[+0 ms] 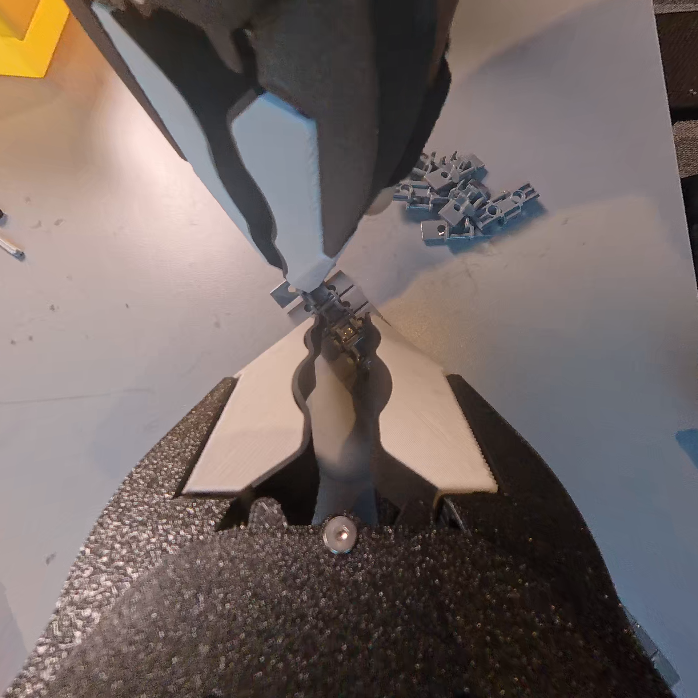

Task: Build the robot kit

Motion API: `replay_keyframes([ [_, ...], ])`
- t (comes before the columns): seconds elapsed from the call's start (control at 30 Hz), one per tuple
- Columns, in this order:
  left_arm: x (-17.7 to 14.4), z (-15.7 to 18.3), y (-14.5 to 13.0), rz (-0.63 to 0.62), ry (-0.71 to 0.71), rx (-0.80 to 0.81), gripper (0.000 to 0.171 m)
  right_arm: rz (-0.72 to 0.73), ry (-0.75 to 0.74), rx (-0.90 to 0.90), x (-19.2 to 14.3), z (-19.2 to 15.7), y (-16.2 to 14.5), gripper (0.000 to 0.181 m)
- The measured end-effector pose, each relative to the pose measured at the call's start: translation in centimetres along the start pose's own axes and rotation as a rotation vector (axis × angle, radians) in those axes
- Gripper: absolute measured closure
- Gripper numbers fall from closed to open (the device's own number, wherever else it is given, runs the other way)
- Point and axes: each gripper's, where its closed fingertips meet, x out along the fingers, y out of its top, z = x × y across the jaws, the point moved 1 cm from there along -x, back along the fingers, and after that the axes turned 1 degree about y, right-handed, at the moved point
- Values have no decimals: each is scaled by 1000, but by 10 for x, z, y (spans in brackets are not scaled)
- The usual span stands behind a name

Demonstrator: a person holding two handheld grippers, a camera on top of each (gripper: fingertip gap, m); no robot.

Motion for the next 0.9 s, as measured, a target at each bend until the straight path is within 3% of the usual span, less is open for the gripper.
replay_keyframes([
  [0.17,0,1,0,2,-12,1,151,56,73,13,-1,2,-1,173],
  [0.2,0,2,0,4,-20,2,152,76,113,44,-2,6,-1,165],
  [0.27,-1,3,0,6,-31,3,152,163,281,118,-12,5,0,151],
  [0.33,0,5,0,6,-45,9,153,327,343,204,-31,17,8,151],
  [0.47,0,6,0,11,-60,12,153,449,312,165,-52,24,-5,153],
  [0.57,0,8,0,18,-76,24,153,512,225,25,-54,12,-14,159],
  [0.77,1,15,1,40,-113,95,153,442,50,-218,-44,-12,-46,159],
  [0.9,1,15,2,55,-123,124,153,380,46,-235,-30,-13,-70,155],
])
